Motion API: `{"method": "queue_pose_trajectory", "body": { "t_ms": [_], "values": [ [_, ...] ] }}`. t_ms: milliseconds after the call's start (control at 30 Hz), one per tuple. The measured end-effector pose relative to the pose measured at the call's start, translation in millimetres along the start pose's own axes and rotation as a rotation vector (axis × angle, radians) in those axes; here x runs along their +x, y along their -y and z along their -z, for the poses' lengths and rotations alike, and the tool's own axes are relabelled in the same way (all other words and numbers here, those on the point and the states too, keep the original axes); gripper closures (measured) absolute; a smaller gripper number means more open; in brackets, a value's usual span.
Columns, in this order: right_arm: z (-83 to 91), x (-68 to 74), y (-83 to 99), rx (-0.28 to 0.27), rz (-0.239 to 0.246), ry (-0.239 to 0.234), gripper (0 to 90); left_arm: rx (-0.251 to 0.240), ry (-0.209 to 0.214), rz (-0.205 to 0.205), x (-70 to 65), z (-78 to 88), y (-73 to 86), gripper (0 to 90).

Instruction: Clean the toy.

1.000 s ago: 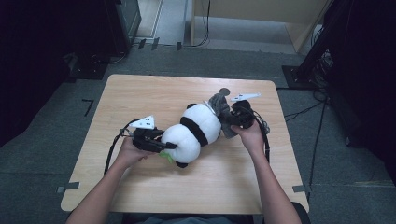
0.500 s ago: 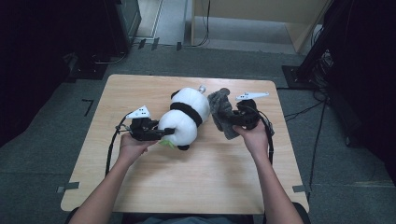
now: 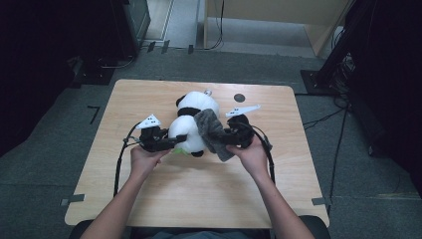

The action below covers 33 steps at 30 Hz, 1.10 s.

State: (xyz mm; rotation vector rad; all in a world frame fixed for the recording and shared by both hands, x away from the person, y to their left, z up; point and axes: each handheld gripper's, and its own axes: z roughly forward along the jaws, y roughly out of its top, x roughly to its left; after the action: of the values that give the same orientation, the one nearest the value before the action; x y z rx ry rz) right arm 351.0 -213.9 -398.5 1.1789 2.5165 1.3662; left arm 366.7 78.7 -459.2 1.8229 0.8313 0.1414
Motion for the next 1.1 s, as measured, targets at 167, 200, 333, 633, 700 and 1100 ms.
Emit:
{"method": "queue_pose_trajectory", "body": {
  "t_ms": [167,200,333,633,700,1100],
  "values": [
    [-14.8,16.5,1.4,0.005,0.007,-0.036,75.3,-0.001,-0.024,0.017,-5.4,0.8,2.2,46.9],
    [-16.3,18.3,1.3,0.006,0.006,-0.039,75.3,-0.002,-0.036,0.024,-7.7,0.3,2.1,46.7],
    [-25.6,25.5,5.4,-0.026,0.007,-0.032,75.2,-0.031,-0.085,0.014,-18.3,-0.9,0.9,46.9],
    [-44.5,44.9,15.6,-0.005,0.13,-0.002,75.8,-0.046,-0.082,0.038,-23.0,-0.7,-1.3,47.0],
    [-46.7,43.9,18.8,-0.018,0.125,-0.015,76.0,-0.055,-0.079,0.055,-21.7,-0.4,-1.4,47.1],
    [-63.5,38.6,33.1,0.016,0.145,-0.005,76.8,-0.059,-0.091,0.13,-14.7,-0.5,-0.9,47.2]
  ]
}}
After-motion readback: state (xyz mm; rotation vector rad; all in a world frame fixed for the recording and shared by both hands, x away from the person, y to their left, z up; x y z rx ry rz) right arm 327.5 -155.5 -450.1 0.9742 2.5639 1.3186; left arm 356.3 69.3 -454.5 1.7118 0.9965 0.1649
